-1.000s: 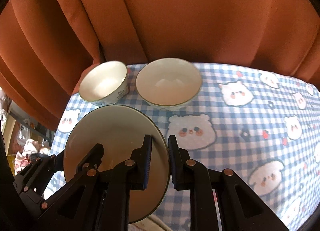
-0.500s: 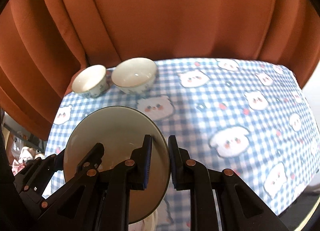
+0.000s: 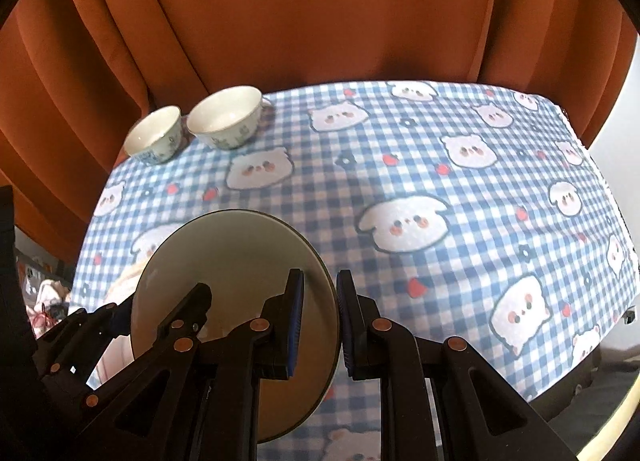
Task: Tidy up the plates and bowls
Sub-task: 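Carry the white bowl with both grippers toward the plate stack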
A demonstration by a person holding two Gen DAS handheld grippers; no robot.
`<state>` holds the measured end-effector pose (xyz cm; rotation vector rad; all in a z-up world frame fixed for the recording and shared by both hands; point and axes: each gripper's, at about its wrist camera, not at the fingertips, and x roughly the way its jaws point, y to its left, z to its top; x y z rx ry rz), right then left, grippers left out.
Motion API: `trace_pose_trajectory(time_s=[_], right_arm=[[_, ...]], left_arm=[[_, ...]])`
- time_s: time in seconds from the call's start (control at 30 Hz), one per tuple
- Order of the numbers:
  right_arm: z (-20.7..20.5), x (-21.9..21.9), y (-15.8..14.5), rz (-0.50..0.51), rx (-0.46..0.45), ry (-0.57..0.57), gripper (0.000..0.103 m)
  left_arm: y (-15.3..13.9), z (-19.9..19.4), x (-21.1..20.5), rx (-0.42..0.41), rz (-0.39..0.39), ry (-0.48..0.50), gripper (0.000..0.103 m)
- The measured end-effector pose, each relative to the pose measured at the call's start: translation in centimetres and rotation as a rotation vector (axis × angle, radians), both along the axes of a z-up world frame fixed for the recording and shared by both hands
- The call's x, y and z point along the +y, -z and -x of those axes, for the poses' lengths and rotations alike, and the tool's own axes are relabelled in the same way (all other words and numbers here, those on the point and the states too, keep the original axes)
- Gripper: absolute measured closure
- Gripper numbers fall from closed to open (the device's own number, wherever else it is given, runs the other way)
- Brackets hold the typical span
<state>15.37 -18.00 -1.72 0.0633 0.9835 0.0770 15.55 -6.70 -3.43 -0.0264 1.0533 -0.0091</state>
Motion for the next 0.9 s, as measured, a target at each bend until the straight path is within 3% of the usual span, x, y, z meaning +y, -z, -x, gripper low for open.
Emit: trace_pose_trajectory(time_s=[0.4,0.9], right_arm=[[1.0,-3.3,4.5,0.005,0.083,-0.089,0.083],[0.4,-5.8,7.0,-0.012,0.134,-0.131,0.083]], left_arm=[[4.4,2.2,-3.6,0.096,-0.006,-0.067,0.069],[5.9,2.3,-5.7,0.122,-0.033,-0.103,0.069]])
